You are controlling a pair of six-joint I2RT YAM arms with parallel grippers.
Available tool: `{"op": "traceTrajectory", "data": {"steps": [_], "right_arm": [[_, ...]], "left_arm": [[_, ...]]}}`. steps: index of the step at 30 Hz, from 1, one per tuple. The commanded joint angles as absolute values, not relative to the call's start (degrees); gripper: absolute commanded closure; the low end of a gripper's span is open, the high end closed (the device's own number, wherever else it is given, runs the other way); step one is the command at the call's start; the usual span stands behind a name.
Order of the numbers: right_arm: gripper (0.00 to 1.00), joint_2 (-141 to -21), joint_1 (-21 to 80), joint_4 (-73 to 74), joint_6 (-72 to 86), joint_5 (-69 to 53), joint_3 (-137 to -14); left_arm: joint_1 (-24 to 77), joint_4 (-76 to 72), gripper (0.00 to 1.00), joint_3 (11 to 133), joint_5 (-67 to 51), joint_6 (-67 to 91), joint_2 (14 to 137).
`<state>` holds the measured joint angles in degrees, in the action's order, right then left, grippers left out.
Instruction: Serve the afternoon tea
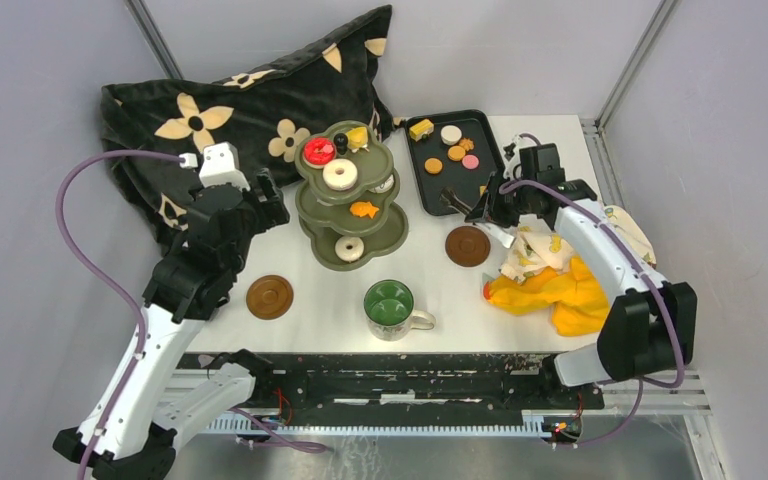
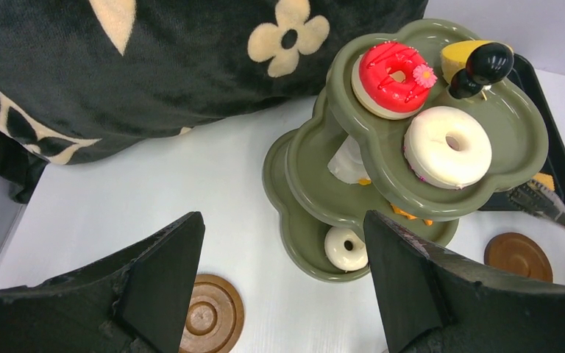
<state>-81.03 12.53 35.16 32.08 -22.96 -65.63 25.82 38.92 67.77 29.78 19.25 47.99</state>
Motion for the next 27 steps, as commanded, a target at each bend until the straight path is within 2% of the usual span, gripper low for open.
{"op": "traceTrajectory", "data": {"steps": [1, 6, 15, 18, 27], "right_arm": [[0.80, -85.8, 11.0, 29.8, 33.8, -22.6, -74.0], [0.68, -94.1, 10.7, 27.0, 36.7, -19.2, -82.5], [0.59, -109.4, 10.7, 32.7, 32.7, -9.1, -101.1], [0.57, -114.6, 10.8, 36.8, 30.7, -9.7, -109.2], [0.54, -124.1, 11.3, 35.3, 33.9, -12.4, -118.4]], "left_arm": [[25.5, 36.2, 0.14, 70.0, 30.1, 19.8, 49.1], [25.6, 35.6, 0.14, 70.2, 31.3, 19.0, 50.1], [25.5, 33.3, 0.14, 70.7, 34.4, 16.6, 52.9], [25.5, 32.3, 0.14, 70.6, 35.3, 15.7, 54.0], [25.4, 29.8, 0.14, 70.3, 37.4, 13.4, 56.1]]}}
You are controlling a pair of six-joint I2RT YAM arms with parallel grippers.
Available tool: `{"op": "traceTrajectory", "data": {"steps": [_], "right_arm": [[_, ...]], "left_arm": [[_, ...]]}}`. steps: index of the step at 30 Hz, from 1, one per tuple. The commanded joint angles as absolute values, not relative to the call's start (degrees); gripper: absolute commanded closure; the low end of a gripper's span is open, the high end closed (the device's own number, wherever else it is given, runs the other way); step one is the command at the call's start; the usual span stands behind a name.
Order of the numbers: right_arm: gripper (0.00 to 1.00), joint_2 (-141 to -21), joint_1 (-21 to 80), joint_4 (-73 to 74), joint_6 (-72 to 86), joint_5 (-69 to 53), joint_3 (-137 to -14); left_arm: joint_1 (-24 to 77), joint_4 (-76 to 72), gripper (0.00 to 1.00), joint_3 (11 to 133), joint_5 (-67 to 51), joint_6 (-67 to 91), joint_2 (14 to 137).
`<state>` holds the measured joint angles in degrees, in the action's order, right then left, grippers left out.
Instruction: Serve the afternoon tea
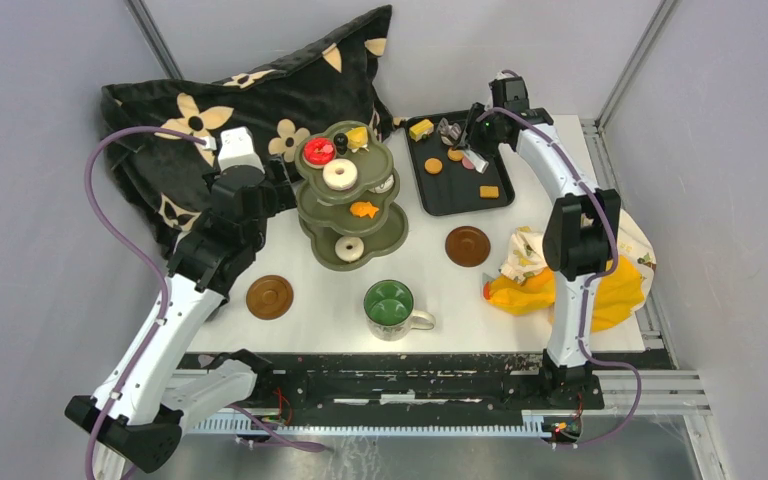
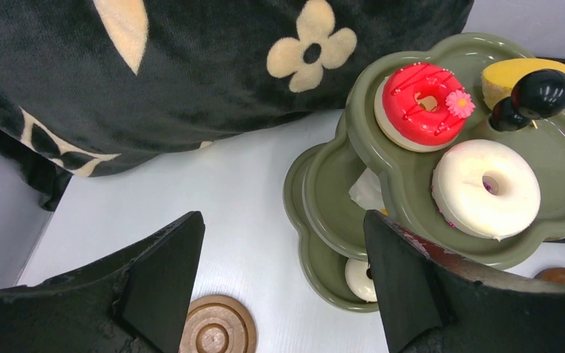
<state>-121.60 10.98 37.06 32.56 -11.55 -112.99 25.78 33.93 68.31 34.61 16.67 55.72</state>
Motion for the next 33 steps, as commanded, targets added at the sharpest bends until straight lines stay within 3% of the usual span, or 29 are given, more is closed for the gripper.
{"op": "traceTrajectory", "data": {"steps": [1, 26, 30, 33], "right_arm": [[0.53, -125.3, 11.5, 35.4, 34.2, -12.6, -119.7], [0.48, -141.6, 13.3, 31.0, 43.5, -12.9, -134.6], [0.52, -142.2, 13.4, 30.5, 44.3, -12.7, -135.2], [0.63, -141.8, 13.4, 29.5, 44.4, -12.7, -134.9]], "left_arm": [[25.4, 29.6, 0.14, 70.3, 37.7, 13.1, 56.2], [25.1, 28.1, 0.14, 69.0, 38.7, 11.1, 57.4], [25.0, 28.1, 0.14, 68.9, 38.8, 11.0, 57.6], [24.9, 28.1, 0.14, 68.9, 38.8, 11.0, 57.7]]}}
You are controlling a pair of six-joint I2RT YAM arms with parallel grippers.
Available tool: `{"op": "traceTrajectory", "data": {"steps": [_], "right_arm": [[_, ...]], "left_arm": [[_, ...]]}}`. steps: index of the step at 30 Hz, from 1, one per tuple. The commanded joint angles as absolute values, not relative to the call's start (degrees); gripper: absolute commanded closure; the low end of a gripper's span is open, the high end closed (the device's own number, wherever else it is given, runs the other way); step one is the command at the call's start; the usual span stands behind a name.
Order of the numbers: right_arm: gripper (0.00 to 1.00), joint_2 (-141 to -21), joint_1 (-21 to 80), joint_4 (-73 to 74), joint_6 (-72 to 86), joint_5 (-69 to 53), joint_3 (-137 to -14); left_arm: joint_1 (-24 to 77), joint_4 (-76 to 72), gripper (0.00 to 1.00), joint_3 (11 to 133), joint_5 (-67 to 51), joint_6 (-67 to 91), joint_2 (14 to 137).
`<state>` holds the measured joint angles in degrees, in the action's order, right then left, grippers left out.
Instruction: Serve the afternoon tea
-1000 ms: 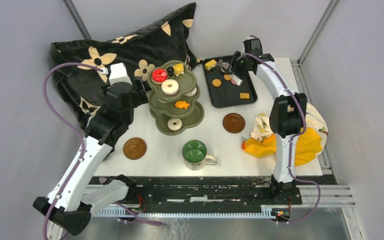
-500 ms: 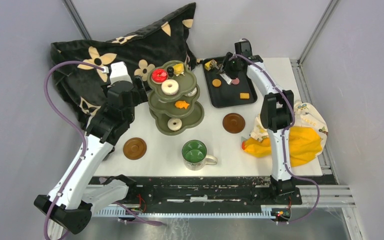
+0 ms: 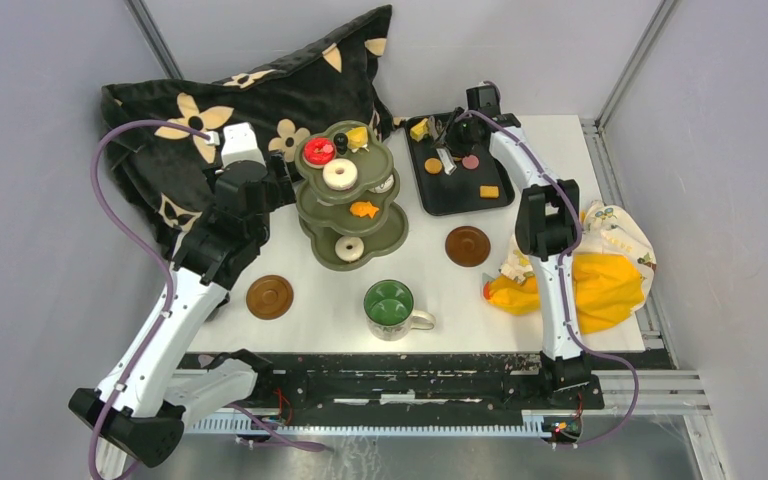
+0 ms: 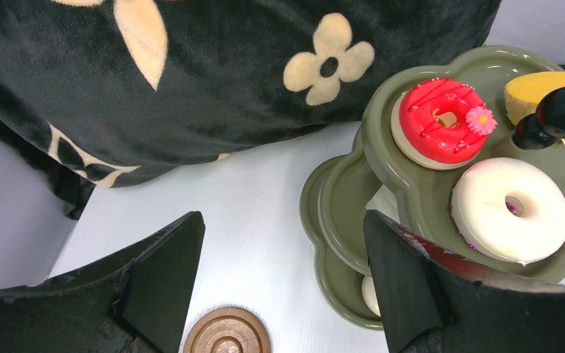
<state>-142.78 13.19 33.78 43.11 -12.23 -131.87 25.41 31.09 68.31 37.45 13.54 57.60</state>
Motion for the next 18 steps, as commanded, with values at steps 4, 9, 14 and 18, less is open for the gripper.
{"op": "traceTrajectory", "data": {"steps": [4, 9, 14, 18], "right_arm": [[0.75, -141.8, 13.3, 28.5, 44.9, -13.9, -135.0], [0.97, -140.2, 13.2, 28.1, 45.1, -14.3, -133.4], [0.99, -132.1, 13.1, 24.3, 44.2, -11.6, -123.9], [0.99, -122.3, 12.3, 21.2, 41.8, -9.4, -112.3]], "left_arm": [[24.9, 28.0, 0.14, 68.9, 38.8, 10.9, 57.7], [24.9, 28.1, 0.14, 68.8, 38.8, 11.0, 57.4], [24.8, 28.7, 0.14, 68.9, 38.3, 11.4, 56.5], [24.8, 29.5, 0.14, 68.9, 36.9, 12.4, 55.3]]}}
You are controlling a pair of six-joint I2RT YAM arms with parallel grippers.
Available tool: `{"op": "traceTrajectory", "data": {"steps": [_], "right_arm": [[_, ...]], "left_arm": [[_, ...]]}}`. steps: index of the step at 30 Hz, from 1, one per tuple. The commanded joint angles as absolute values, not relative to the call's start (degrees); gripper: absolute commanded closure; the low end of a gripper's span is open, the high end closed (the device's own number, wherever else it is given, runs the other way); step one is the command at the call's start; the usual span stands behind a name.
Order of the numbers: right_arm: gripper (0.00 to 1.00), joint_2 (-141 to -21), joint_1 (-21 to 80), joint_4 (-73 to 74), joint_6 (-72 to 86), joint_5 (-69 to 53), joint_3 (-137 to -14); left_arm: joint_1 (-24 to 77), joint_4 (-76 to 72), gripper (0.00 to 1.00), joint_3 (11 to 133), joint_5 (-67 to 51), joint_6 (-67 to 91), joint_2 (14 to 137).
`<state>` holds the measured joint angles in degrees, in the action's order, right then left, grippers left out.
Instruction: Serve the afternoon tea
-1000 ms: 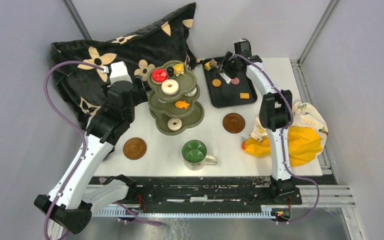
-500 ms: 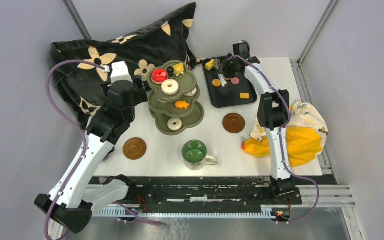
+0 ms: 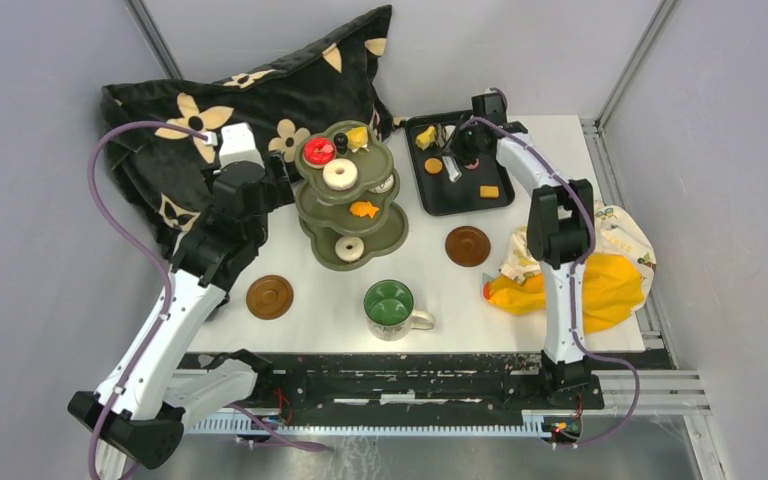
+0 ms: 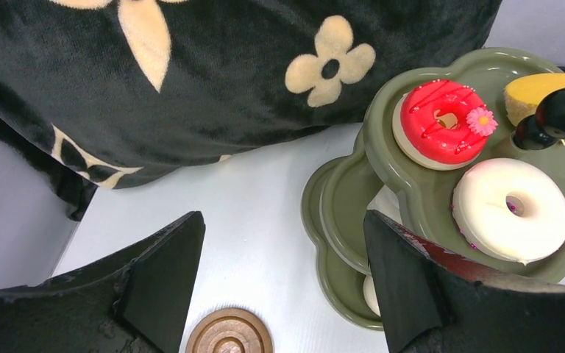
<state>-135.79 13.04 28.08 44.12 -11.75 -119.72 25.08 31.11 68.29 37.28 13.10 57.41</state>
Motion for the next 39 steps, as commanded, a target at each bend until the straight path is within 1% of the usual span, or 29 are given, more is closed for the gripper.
{"op": "traceTrajectory", "data": {"steps": [1, 8, 11, 18, 23, 28, 34, 39], "right_arm": [[0.99, -120.3, 12.1, 20.8, 41.3, -9.7, -110.0], [0.99, -107.0, 11.2, 20.2, 37.5, -11.9, -95.0], [0.99, -101.5, 11.2, 19.2, 37.5, -14.8, -88.4], [0.99, -94.4, 12.0, 13.3, 41.6, -22.7, -75.5], [0.99, -95.6, 16.7, 13.0, 40.0, -25.4, -74.4], [0.99, -98.6, 21.6, 14.0, 38.5, -26.6, -77.1], [0.99, -104.7, 23.5, 11.1, 42.6, -28.5, -78.2], [0.99, -107.5, 24.9, 9.1, 43.6, -28.2, -78.5]], "left_arm": [[24.7, 29.8, 0.14, 68.9, 36.6, 12.8, 55.0], [24.7, 32.0, 0.14, 69.0, 35.1, 14.6, 52.9], [24.7, 32.9, 0.14, 69.3, 34.0, 15.4, 52.8], [24.8, 33.4, 0.14, 70.0, 31.9, 16.6, 52.2], [24.7, 33.8, 0.14, 70.3, 32.6, 17.0, 51.2], [24.7, 34.8, 0.14, 70.2, 32.7, 17.4, 50.2], [24.8, 35.2, 0.14, 69.7, 32.7, 17.6, 49.4], [24.8, 35.7, 0.14, 69.8, 32.7, 17.4, 48.9]]}}
